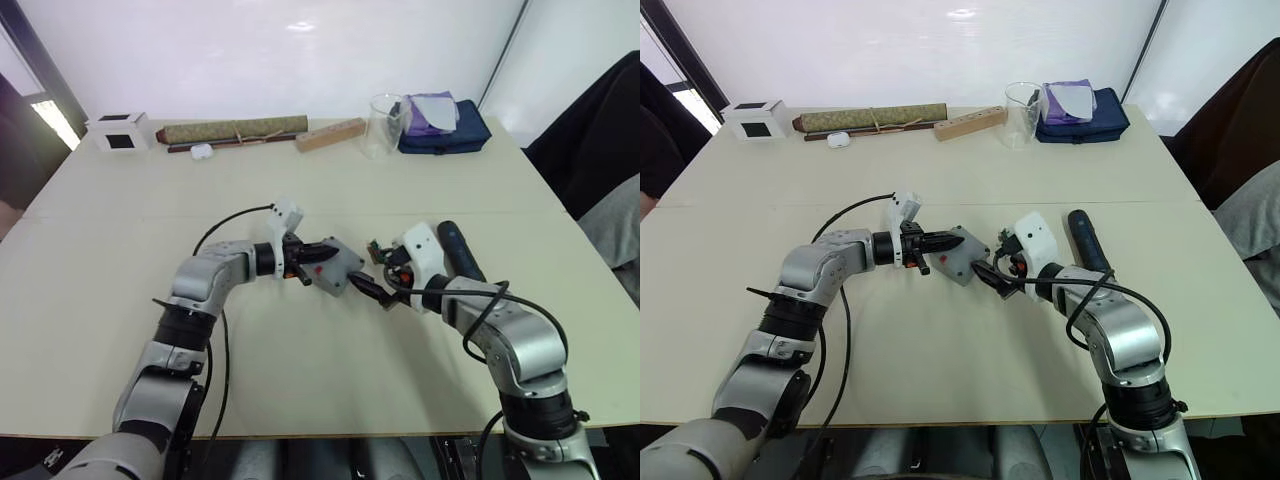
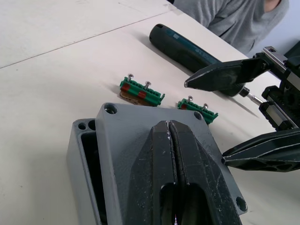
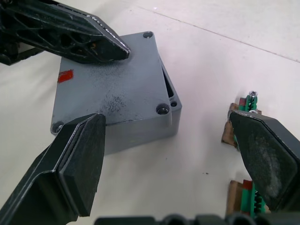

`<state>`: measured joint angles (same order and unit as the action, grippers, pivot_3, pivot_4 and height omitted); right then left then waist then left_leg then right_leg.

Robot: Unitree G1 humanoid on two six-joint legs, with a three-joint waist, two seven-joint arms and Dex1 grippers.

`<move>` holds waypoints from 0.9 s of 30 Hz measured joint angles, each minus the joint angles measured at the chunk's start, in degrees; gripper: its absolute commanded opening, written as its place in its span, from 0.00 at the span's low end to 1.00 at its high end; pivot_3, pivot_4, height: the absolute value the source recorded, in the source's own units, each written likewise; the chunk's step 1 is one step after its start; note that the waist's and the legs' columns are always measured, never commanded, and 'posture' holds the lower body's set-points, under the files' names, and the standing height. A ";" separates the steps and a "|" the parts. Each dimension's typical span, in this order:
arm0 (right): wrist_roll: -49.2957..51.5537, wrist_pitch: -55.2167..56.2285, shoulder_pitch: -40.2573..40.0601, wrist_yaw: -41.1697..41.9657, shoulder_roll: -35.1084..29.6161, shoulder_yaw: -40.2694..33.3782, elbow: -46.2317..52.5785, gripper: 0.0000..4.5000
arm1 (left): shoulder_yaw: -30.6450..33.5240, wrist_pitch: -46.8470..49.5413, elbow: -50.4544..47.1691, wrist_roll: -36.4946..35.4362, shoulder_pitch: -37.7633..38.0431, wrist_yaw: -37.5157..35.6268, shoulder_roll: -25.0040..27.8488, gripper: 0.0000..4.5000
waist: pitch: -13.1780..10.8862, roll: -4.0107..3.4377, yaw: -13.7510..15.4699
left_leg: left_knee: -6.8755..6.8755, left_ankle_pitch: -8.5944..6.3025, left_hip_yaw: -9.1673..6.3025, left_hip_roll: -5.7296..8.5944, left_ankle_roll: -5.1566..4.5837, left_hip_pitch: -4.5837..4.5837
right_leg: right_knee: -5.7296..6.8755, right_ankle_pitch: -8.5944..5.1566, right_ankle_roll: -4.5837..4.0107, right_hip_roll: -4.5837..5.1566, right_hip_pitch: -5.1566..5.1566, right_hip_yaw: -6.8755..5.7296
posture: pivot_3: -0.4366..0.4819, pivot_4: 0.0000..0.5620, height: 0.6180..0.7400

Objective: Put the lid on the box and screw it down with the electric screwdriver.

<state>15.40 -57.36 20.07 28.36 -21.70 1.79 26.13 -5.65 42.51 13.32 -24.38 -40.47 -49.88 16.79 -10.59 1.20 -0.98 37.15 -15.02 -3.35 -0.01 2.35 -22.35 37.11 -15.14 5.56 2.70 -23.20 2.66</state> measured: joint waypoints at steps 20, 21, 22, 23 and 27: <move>2.73 2.21 0.55 -1.09 -3.13 0.04 -3.65 0.99 | 0.28 0.69 -0.46 -0.28 0.10 0.68 0.13 0.00 | 0.00 0.00 -0.04 | 0.00 0.00 0.02 0.00 0.00 -0.02 | -0.01 0.00 0.00 -0.01 -0.01 0.00 | 0.48 0.27 0.97; 2.73 2.54 0.72 -1.16 -3.14 0.04 -4.06 0.99 | 0.33 0.82 -0.54 -0.38 0.10 0.88 0.12 0.00 | 0.00 0.00 -0.04 | 0.00 0.00 0.02 0.00 0.00 -0.02 | -0.01 0.00 0.00 -0.01 -0.02 0.00 | 0.48 0.27 0.97; 2.74 2.81 0.80 -1.28 -3.14 0.04 -4.23 0.99 | 0.43 0.93 -0.64 -0.52 0.19 1.08 0.12 0.00 | 0.00 0.00 -0.03 | -0.01 0.00 0.02 0.00 0.00 -0.02 | -0.01 0.00 0.00 -0.01 -0.02 0.00 | 0.48 0.27 0.97; 2.75 2.90 0.91 -1.37 -3.13 0.05 -4.38 0.99 | 0.48 0.96 -0.69 -0.66 0.25 1.21 0.12 0.00 | 0.00 0.00 -0.04 | -0.01 0.00 0.02 0.00 0.00 -0.02 | -0.01 0.00 0.00 -0.01 -0.02 0.00 | 0.48 0.27 0.97; 2.82 3.12 1.59 -1.55 -3.13 0.03 -5.03 0.99 | 0.56 1.24 -1.46 -1.13 0.72 1.63 0.16 0.00 | -0.01 -0.02 -0.05 | -0.01 0.00 0.01 0.00 0.00 -0.03 | -0.01 0.00 0.00 -0.01 -0.04 0.00 | 0.48 0.27 0.97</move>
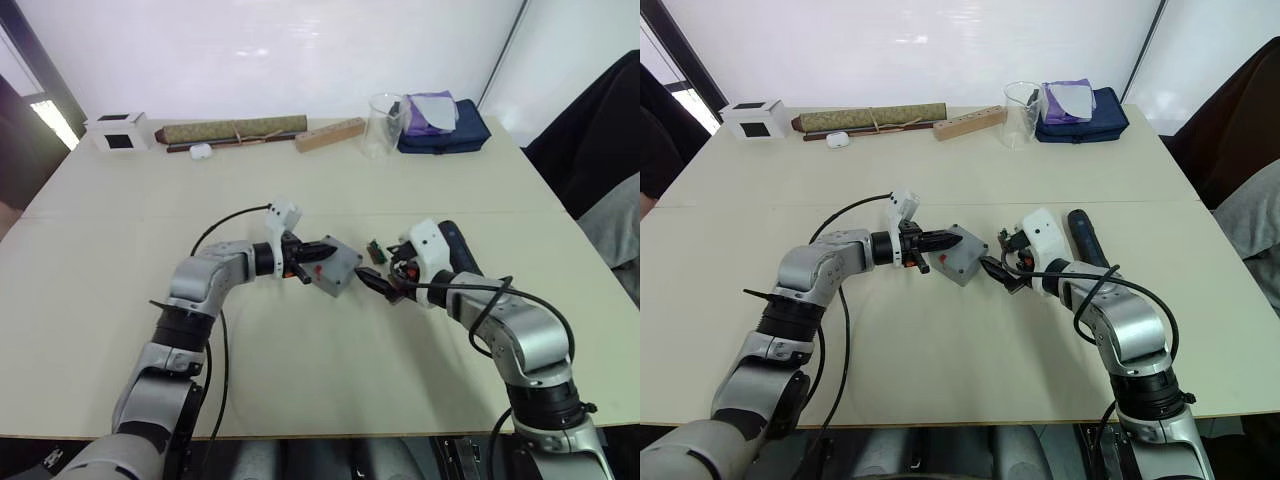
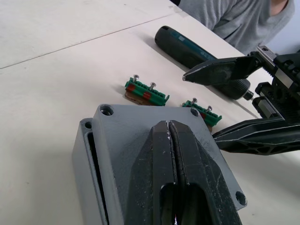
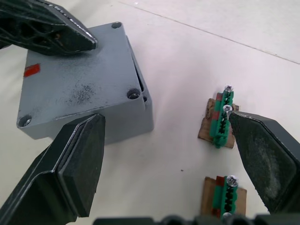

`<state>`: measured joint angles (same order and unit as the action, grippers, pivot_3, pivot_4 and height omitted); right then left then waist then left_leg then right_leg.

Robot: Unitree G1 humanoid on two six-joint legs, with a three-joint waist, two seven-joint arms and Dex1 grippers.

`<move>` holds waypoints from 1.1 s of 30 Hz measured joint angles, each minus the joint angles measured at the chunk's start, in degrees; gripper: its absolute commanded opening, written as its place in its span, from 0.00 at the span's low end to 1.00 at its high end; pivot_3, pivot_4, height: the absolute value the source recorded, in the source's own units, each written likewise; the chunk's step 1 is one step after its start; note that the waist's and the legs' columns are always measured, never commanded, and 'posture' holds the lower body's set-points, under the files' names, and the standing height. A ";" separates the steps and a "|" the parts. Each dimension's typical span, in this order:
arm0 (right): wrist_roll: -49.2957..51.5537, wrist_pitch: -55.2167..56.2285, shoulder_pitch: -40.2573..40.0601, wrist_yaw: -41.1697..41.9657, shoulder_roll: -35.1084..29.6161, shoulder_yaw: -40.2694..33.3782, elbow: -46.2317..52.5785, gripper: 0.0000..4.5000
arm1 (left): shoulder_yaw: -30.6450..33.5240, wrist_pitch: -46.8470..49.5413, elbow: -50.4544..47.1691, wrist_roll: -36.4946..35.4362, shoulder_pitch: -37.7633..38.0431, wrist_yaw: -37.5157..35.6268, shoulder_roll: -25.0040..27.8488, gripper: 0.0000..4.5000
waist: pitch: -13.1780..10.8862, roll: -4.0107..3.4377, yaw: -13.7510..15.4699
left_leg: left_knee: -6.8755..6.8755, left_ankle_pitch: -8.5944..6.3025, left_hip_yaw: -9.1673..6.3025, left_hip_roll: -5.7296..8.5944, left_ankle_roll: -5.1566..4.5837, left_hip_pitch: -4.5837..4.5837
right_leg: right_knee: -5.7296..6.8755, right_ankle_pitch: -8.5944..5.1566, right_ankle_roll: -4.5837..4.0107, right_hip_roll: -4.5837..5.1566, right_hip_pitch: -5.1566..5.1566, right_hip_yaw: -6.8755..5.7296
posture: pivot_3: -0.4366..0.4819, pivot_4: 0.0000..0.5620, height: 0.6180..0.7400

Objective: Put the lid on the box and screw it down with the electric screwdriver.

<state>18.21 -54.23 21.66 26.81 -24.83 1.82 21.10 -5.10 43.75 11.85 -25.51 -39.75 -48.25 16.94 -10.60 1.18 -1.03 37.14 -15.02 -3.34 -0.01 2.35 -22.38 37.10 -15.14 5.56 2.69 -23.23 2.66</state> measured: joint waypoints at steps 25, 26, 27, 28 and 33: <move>1.17 -0.25 2.38 -0.50 -0.92 -0.61 -1.20 0.99 | 0.33 -2.34 3.44 0.10 -1.39 0.47 -1.31 0.00 | -0.03 -0.04 0.02 | -0.02 0.00 0.01 0.00 0.00 -0.03 | -0.02 0.00 0.00 0.00 -0.03 0.00 | 0.48 0.27 0.97; 1.25 -0.39 2.37 -0.53 -0.99 -0.67 -0.93 0.99 | 0.33 -2.62 3.62 0.13 -1.42 0.43 -1.31 0.00 | -0.03 -0.04 0.00 | -0.02 0.00 0.01 0.00 0.00 -0.03 | -0.02 0.00 0.00 0.00 -0.03 0.00 | 0.48 0.27 0.97; 1.47 -0.61 2.23 -0.61 -1.01 -1.05 -0.47 0.99 | 0.33 -2.90 3.83 0.19 -1.48 0.39 -1.34 0.00 | -0.03 -0.04 0.01 | -0.02 0.00 0.01 0.00 0.00 -0.04 | -0.02 0.00 0.00 0.00 -0.04 0.00 | 0.48 0.27 0.97; 1.84 -1.09 1.99 -0.69 -1.04 -1.54 0.23 0.99 | 0.32 -3.17 4.13 0.31 -1.57 0.35 -1.38 0.00 | -0.03 -0.04 0.05 | -0.02 0.00 0.01 0.00 0.00 -0.04 | -0.02 0.00 0.00 0.00 -0.04 0.00 | 0.48 0.27 0.97; 2.76 -2.87 0.23 -1.53 -1.08 -2.27 2.76 0.99 | 0.24 -4.42 6.13 1.17 -2.74 -0.04 -1.68 0.00 | -0.03 -0.04 0.08 | -0.02 0.00 0.01 0.00 0.00 -0.04 | -0.02 0.00 0.00 0.00 -0.04 0.00 | 0.48 0.27 0.97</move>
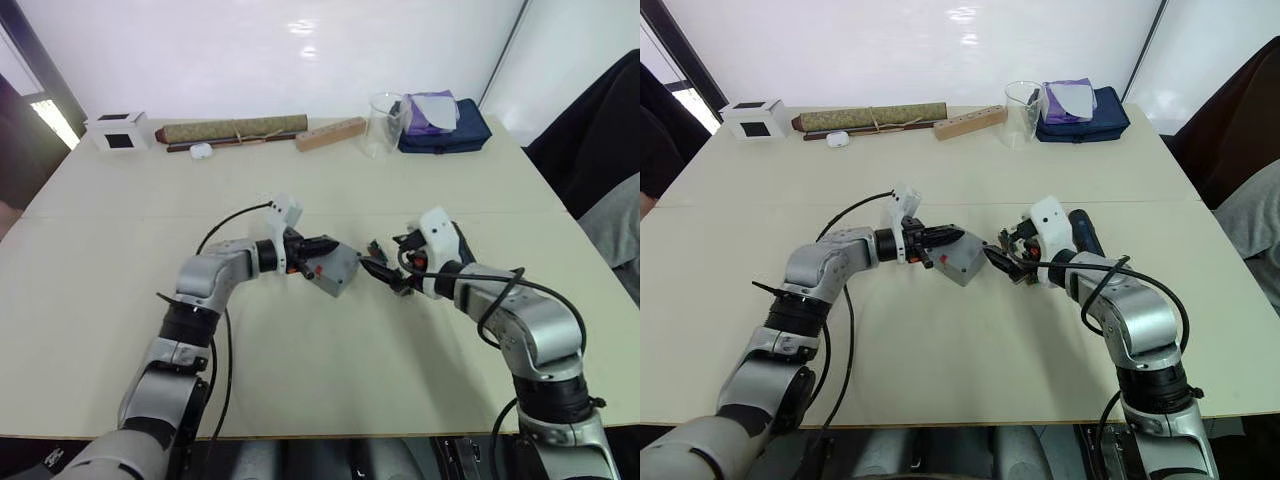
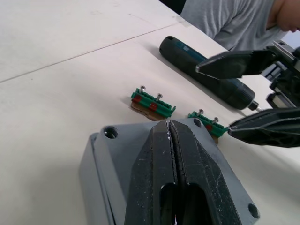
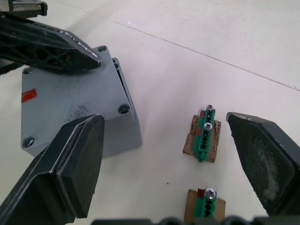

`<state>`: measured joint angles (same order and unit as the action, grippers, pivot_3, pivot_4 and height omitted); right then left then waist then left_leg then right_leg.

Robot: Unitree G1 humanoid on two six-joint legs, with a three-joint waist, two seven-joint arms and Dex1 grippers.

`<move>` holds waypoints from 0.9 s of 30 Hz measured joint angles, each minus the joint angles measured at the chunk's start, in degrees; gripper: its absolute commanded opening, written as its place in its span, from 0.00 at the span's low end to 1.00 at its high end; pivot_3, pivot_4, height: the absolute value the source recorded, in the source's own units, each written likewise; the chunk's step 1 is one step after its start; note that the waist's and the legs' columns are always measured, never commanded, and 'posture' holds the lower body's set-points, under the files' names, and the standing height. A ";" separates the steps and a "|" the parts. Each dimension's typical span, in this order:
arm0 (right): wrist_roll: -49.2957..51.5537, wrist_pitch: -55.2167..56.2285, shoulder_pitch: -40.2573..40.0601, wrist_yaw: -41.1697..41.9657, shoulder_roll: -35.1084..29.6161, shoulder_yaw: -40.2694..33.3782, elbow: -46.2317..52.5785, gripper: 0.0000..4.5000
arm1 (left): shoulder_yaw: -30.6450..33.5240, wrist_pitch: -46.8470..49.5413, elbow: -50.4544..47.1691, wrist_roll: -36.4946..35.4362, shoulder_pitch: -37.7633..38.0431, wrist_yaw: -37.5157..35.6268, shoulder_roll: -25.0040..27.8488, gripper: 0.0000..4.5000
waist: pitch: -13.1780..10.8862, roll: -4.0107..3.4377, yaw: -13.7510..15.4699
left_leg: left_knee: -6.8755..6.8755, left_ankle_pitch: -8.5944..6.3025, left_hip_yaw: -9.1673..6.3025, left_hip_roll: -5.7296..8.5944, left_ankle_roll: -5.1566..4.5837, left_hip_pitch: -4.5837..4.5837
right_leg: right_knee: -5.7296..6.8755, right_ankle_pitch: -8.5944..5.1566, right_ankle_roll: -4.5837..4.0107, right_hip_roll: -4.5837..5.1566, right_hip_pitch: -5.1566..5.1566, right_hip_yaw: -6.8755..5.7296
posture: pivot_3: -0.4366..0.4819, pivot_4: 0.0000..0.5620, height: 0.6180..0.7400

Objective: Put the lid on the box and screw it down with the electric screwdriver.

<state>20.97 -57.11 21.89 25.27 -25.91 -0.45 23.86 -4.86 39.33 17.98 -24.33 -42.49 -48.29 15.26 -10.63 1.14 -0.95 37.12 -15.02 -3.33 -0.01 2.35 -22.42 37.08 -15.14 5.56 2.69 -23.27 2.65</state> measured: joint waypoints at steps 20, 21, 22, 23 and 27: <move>0.18 -1.38 -1.23 -3.02 3.41 3.33 0.69 0.99 | 0.53 -2.60 5.66 1.26 -3.25 -1.24 -1.13 0.00 | -0.02 -0.01 -0.07 | -0.01 0.00 0.00 0.00 0.00 -0.05 | -0.01 0.00 0.00 -0.01 -0.05 -0.02 | 0.48 0.27 0.97; 0.18 -1.38 -1.17 -3.03 3.41 3.33 0.69 0.99 | 1.22 -2.37 5.61 1.00 -3.33 -1.21 -1.30 0.00 | -0.02 -0.01 -0.07 | -0.01 0.00 0.00 0.00 0.00 -0.06 | -0.01 0.00 0.00 -0.01 -0.06 -0.02 | 0.48 0.27 0.97; 0.18 -1.39 -1.17 -3.03 3.40 3.33 0.69 0.99 | 1.65 -2.09 5.50 0.58 -3.49 -1.20 -1.29 0.00 | -0.02 -0.01 -0.07 | -0.01 0.00 -0.01 0.00 0.00 -0.07 | -0.01 0.00 0.00 -0.01 -0.07 -0.03 | 0.48 0.27 0.97; 0.18 -1.39 -1.17 -3.03 3.39 3.33 0.69 0.99 | 2.28 -1.75 5.20 -0.04 -3.73 -1.19 -1.29 0.00 | -0.04 -0.02 -0.07 | -0.01 0.00 -0.01 0.00 0.00 -0.09 | -0.01 0.00 0.01 -0.01 -0.09 -0.03 | 0.48 0.27 0.97; 0.20 -1.45 -1.17 -2.95 3.18 3.32 0.69 0.99 | 5.02 0.42 0.82 -2.29 -4.79 -0.95 -0.77 0.00 | -0.07 -0.03 -0.09 | -0.01 0.00 -0.01 0.00 0.00 -0.10 | -0.01 0.00 0.01 0.00 -0.10 -0.02 | 0.48 0.27 0.97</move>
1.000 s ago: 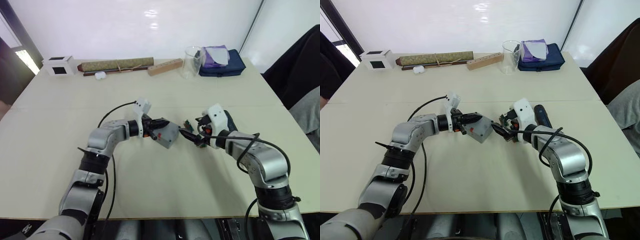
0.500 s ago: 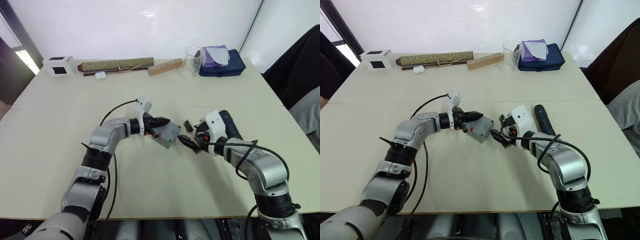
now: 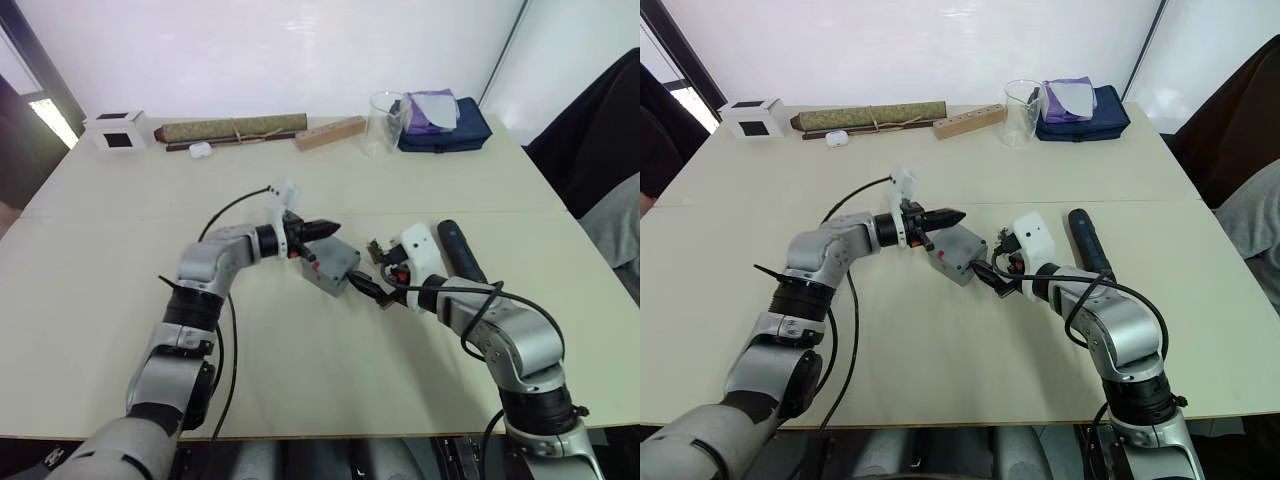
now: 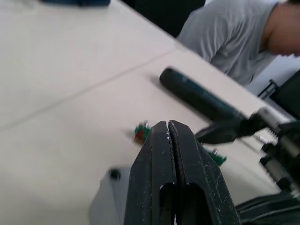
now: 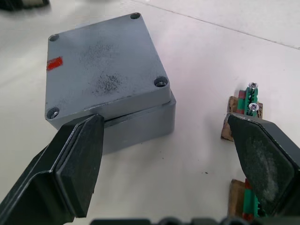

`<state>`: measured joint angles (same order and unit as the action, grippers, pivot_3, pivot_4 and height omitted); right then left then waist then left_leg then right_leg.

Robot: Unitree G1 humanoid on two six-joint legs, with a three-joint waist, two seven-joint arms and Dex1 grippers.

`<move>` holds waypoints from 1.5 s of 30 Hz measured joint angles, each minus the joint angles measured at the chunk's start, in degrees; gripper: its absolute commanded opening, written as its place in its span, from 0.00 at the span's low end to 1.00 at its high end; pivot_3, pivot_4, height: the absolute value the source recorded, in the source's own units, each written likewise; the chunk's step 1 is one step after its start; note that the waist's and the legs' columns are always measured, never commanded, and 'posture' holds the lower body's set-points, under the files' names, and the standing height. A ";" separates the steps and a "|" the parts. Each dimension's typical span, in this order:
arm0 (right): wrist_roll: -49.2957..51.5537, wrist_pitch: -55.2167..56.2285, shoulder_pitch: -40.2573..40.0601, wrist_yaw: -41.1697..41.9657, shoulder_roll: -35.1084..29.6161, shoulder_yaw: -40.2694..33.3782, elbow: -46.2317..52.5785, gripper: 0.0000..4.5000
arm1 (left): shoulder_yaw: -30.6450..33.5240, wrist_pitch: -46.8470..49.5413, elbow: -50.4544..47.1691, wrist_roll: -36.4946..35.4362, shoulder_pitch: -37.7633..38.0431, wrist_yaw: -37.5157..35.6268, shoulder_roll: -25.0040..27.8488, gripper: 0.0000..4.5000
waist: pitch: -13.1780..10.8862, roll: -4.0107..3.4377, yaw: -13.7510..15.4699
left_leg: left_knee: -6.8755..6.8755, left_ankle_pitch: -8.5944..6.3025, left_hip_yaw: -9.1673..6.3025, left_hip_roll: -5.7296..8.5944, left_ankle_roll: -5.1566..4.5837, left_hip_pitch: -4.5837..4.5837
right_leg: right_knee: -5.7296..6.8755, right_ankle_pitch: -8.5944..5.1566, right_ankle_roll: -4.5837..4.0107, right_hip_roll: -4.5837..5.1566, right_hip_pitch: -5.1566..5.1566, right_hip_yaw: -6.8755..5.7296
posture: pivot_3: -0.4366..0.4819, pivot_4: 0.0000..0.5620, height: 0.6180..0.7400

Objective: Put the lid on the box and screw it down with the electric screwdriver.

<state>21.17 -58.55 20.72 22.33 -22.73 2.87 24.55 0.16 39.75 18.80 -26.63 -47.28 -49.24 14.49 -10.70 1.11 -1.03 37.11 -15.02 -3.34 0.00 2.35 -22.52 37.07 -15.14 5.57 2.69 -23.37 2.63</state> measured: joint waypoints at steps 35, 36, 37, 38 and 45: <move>1.06 -0.79 -2.82 0.40 -3.34 -0.21 6.45 0.01 | -6.26 -21.15 10.57 13.08 4.55 -10.55 10.45 0.00 | -0.13 -0.04 0.13 | -0.05 0.00 0.04 0.06 0.00 -0.12 | -0.02 0.00 0.00 0.08 -0.07 -0.06 | 0.48 0.27 0.97; 1.07 -0.78 -2.82 0.29 -3.16 0.33 6.45 0.01 | -6.42 -21.76 10.87 13.46 4.26 -10.89 9.99 0.00 | -0.13 -0.03 0.13 | -0.05 0.00 0.04 0.06 0.00 -0.12 | -0.02 0.00 0.00 0.07 -0.07 -0.07 | 0.48 0.27 0.97; 1.06 -0.78 -2.82 0.24 -3.10 0.49 6.45 0.01 | -6.48 -21.94 10.97 13.55 4.16 -11.06 9.91 0.00 | -0.13 -0.03 0.13 | -0.05 0.00 0.04 0.06 0.00 -0.12 | -0.02 0.00 0.00 0.07 -0.07 -0.07 | 0.48 0.27 0.97; 1.04 -0.78 -2.85 0.05 -3.05 0.85 6.45 0.01 | -6.54 -22.61 11.51 13.66 3.78 -11.63 9.74 0.00 | -0.13 -0.04 0.12 | -0.05 0.00 0.04 0.06 0.00 -0.12 | -0.02 0.00 0.00 0.07 -0.07 -0.07 | 0.48 0.27 0.97; 0.40 -0.76 -2.92 -1.39 -2.31 2.98 6.45 0.01 | -6.60 -24.47 12.72 13.71 1.64 -13.51 8.84 0.00 | -0.13 -0.04 -0.01 | -0.05 0.00 0.03 0.05 0.00 -0.12 | 0.00 0.00 0.00 0.06 -0.07 -0.08 | 0.48 0.27 0.97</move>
<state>21.57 -59.32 17.80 20.94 -25.04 5.85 31.00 -6.44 15.29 31.52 -12.92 -45.64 -62.75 23.33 -10.83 1.08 -1.04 37.06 -15.02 -3.30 0.05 2.35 -22.64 37.07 -15.14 5.57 2.75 -23.45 2.55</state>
